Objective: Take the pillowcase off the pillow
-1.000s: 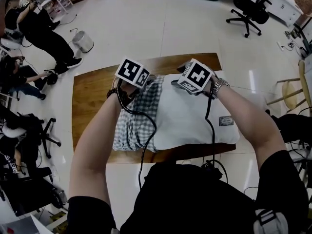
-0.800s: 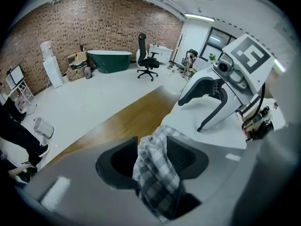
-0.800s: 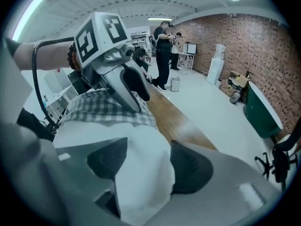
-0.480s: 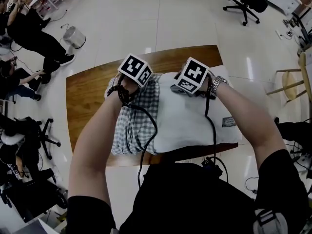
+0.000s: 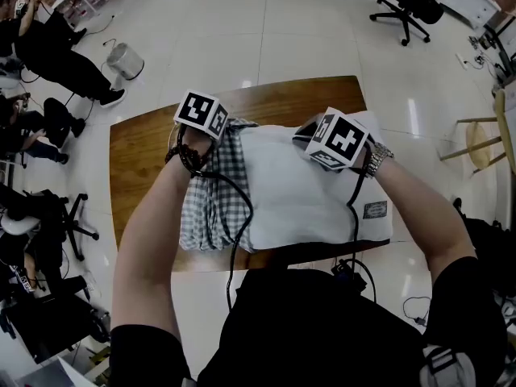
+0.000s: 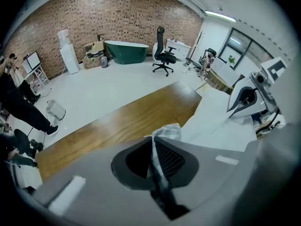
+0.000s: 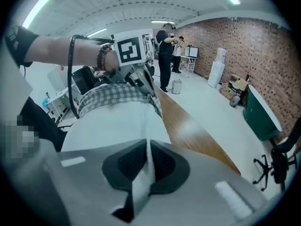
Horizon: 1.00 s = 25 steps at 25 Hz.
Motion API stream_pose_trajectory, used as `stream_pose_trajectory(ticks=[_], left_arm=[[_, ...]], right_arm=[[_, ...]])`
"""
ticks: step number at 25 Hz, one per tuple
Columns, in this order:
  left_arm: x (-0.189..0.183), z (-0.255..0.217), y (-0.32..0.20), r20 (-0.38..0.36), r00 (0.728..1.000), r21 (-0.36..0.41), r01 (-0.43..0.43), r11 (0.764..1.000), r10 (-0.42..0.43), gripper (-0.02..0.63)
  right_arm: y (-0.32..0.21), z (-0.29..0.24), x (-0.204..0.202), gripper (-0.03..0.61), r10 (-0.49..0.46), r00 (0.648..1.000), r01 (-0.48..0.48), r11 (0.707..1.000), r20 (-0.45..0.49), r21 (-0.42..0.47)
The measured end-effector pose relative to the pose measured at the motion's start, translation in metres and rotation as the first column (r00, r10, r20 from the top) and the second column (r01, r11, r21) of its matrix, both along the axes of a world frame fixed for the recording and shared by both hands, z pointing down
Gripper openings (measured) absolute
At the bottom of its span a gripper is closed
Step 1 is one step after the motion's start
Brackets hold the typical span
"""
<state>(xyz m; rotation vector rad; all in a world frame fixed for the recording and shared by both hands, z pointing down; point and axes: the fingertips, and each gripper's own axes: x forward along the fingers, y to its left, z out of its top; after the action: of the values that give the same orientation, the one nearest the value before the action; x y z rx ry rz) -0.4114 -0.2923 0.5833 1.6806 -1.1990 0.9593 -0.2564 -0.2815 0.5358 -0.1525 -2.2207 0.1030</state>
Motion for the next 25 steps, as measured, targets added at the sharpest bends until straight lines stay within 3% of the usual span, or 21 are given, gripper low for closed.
stream_pose_trajectory(ticks=[9,18,25], left_arm=[[-0.043,-0.006,0.027,0.066,0.987,-0.008,0.148,0.989,-0.147,0.012],[-0.081,-0.011,0.061,0.089,0.955,-0.005,0.284,0.959,-0.283,0.012],[-0.091,-0.008,0.081,0.108,0.937,0.012,0.333,0.943,-0.332,0.012]], right_arm=[[0.009,-0.036,0.03,0.009,-0.042,0.998,0.037,0.993,0.041,0.114],[0.008,-0.046,0.05,0.009,-0.038,0.999,0.032,0.988,0.039,0.151],[0.009,-0.042,0.064,0.009,-0.013,0.999,0.007,0.987,0.038,0.161]])
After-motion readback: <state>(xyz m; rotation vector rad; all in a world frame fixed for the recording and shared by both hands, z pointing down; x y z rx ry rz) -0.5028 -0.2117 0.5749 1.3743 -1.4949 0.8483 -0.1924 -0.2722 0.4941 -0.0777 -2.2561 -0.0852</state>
